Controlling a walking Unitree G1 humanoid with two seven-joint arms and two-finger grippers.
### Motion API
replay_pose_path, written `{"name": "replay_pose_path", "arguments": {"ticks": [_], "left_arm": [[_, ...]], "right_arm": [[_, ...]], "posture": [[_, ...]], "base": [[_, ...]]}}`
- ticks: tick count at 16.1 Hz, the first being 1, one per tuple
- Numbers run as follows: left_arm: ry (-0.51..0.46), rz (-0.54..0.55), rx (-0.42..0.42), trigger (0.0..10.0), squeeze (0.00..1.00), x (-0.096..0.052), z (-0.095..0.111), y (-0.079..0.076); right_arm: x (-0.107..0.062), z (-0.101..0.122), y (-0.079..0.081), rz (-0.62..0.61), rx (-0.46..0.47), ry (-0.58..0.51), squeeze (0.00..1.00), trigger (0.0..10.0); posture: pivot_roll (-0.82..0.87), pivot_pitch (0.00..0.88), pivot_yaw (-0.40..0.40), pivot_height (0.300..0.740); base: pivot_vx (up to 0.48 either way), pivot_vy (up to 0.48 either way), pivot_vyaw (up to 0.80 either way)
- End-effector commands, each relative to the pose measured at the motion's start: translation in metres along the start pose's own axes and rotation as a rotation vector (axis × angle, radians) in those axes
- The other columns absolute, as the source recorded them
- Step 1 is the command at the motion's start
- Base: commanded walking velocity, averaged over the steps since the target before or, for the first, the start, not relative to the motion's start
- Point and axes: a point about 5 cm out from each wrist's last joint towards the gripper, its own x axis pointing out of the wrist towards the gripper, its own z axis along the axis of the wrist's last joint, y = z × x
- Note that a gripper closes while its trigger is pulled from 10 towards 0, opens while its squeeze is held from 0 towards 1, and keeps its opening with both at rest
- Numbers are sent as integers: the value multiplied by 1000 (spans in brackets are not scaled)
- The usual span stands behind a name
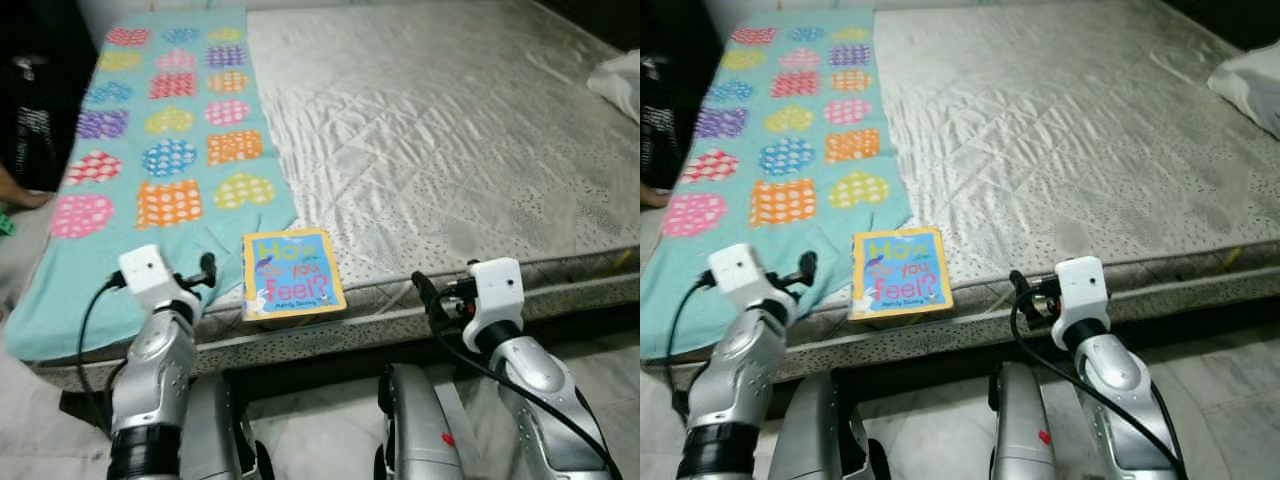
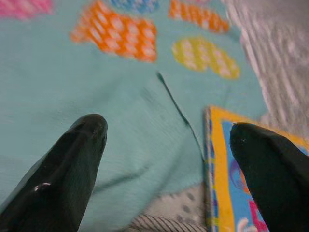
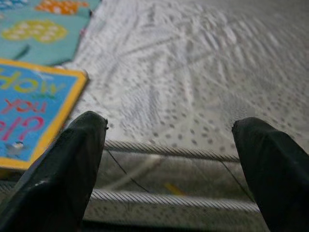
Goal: Clean up the room
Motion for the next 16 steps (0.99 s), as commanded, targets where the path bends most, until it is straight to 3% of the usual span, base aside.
{"name": "replay_pose_path", "arguments": {"ticks": [1, 5, 7, 13, 16], "left_arm": [[43, -24, -10, 10000, 0, 4, -7, -2], [95, -70, -27, 10000, 0, 13, -17, -8], [153, -107, -64, 10000, 0, 18, -26, -16], [249, -153, -119, 10000, 0, 20, -43, -18], [301, -163, -186, 10000, 0, 21, -49, -17]], "right_arm": [[-5, 6, -6, -19, -14, -11, 0, 10000], [-16, 11, -17, -44, -50, -8, 0, 10000], [-30, 16, -24, -44, -63, 6, 0, 10000], [-60, 30, -26, 39, -62, 24, 0, 10000], [-60, 33, -30, 32, -71, 31, 0, 10000]], "posture": [[-292, 171, 12, 526], [-336, 192, 1, 526], [-360, 204, -8, 526], [-397, 216, -11, 526], [-396, 212, -4, 526]], "base": [[0, 0, 0], [0, 0, 0], [0, 0, 0], [0, 0, 0], [0, 0, 0]]}}
